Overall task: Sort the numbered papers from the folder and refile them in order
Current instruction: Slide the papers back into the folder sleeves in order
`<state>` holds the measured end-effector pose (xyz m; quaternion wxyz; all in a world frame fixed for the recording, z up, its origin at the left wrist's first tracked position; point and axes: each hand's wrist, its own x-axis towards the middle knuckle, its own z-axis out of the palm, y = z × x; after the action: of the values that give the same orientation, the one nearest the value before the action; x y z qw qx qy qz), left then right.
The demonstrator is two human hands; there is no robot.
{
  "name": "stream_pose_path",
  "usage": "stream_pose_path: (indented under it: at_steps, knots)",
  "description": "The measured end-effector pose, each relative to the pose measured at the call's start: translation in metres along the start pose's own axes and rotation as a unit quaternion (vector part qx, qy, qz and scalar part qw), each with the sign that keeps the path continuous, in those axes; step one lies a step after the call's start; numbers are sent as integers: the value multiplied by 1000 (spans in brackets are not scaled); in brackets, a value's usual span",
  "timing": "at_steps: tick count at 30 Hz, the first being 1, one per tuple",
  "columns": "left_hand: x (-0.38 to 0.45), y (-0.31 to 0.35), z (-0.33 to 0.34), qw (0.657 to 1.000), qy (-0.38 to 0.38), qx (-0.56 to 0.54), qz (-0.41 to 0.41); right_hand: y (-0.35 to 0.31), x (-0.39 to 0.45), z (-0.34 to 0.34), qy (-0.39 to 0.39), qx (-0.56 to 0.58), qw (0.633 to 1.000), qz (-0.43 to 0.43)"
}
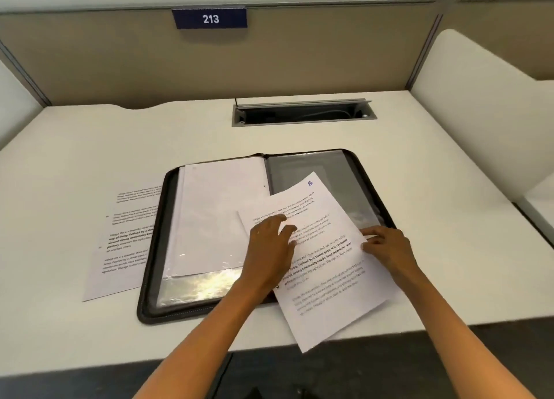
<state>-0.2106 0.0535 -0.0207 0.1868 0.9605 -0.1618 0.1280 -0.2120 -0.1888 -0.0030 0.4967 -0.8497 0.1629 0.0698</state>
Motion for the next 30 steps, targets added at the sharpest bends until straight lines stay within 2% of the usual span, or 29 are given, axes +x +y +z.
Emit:
stream_pose_path:
  at_steps: [4,7,9,11,16,19,23,25,30]
  knots:
    - [-6,-5,15,989,-141,43,-13,29,-4,-30,55,-104,993,-22]
    - [-9,12,19,982,-188,33,-12,41,-5,-31,109,-245,955,-125]
    - [-10,27,20,979,-205,22,3,38,-6,-23,80,-266,940,-198]
    - [-12,40,22,977,-211,22,12,34,-5,-9,30,-297,927,-226]
    - [-19,55,31,984,-175,1,22,41,-5,20,-37,-412,889,-194]
    - [-19,51,32,992,-112,-56,12,54,-10,18,-62,-397,895,-193]
    - [-9,42,24,994,-52,-95,-28,72,-24,0,-115,-348,899,-240]
    - [-5,39,20,990,-61,-121,-45,79,-32,-8,-141,-328,897,-260]
    - [2,34,20,975,-164,-142,-49,91,-52,-18,-167,-331,878,-304]
